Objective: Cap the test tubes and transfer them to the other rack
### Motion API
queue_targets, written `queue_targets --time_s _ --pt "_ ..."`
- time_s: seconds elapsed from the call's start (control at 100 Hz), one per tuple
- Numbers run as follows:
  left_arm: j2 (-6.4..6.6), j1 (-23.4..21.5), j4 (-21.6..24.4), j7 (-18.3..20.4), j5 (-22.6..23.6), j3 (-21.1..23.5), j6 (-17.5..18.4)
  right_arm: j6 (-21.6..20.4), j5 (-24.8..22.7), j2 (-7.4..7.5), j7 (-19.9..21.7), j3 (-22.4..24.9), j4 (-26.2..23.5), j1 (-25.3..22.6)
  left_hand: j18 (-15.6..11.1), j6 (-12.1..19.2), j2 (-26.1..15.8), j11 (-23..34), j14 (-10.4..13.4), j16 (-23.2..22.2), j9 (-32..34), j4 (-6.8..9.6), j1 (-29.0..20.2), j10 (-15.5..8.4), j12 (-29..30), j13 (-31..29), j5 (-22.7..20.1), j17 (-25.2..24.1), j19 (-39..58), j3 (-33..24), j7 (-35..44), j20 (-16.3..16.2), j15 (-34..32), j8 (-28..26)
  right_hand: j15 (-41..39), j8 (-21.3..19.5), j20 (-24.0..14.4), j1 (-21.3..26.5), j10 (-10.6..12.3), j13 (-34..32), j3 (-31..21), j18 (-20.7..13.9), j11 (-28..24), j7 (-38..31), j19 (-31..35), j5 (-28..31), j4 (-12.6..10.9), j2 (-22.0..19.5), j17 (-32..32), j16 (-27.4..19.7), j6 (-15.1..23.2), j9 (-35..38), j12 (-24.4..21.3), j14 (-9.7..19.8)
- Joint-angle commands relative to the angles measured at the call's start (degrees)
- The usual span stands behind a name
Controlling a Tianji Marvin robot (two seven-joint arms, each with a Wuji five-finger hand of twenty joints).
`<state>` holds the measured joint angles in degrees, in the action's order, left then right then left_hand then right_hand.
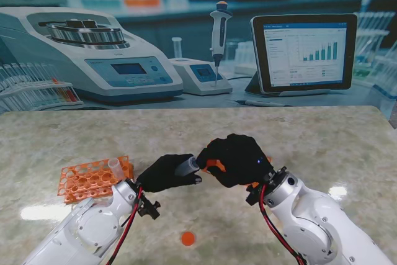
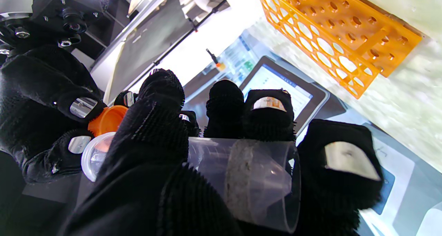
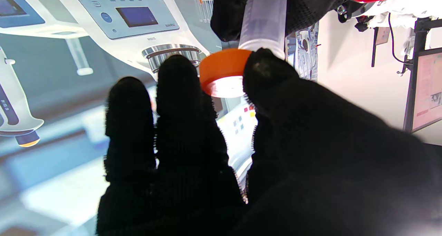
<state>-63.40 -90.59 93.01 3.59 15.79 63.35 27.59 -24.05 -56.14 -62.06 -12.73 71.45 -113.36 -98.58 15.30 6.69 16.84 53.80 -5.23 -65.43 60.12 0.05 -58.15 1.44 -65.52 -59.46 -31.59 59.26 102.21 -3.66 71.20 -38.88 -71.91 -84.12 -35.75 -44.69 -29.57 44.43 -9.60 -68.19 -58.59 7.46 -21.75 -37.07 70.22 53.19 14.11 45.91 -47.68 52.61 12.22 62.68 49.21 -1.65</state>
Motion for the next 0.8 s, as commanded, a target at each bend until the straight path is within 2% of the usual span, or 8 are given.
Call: queue_targets --time_s 0.0,0.79 --pt "0.11 -0.23 0.53 0.26 0.05 -0.08 0.10 0.37 0.34 -0.40 0.18 -0.46 -0.55 0.08 1.14 4.02 -4.13 -0.56 0.76 0.34 0.54 0.73 -0.50 -2.59 0.22 -0.60 -0.74 1.01 1.18 -0.31 4.27 1.74 0.08 -3.19 -3.56 -0.79 -0.91 9.24 11.26 -1.80 -11.55 0.28 -7.81 -0.65 1.20 2.66 -3.98 -3.27 -0.59 1.09 -0.11 7.19 1.50 0.37" --pt "0.06 -0.85 1.47 -0.20 0.35 0.05 0.16 2.41 2.54 -0.79 -0.22 -3.60 0.76 1.79 1.53 4.02 -4.19 -0.76 0.77 0.46 0.55 0.66 -0.44 -2.73 0.29 -0.57 -0.73 0.60 0.40 -0.26 4.29 1.83 0.55 -3.19 -3.68 -0.85 -3.21 9.15 11.26 -1.97 -11.31 0.31 -7.93 -0.70 0.81 2.86 -4.13 -3.89 -0.78 1.27 -0.04 7.27 1.56 0.25"
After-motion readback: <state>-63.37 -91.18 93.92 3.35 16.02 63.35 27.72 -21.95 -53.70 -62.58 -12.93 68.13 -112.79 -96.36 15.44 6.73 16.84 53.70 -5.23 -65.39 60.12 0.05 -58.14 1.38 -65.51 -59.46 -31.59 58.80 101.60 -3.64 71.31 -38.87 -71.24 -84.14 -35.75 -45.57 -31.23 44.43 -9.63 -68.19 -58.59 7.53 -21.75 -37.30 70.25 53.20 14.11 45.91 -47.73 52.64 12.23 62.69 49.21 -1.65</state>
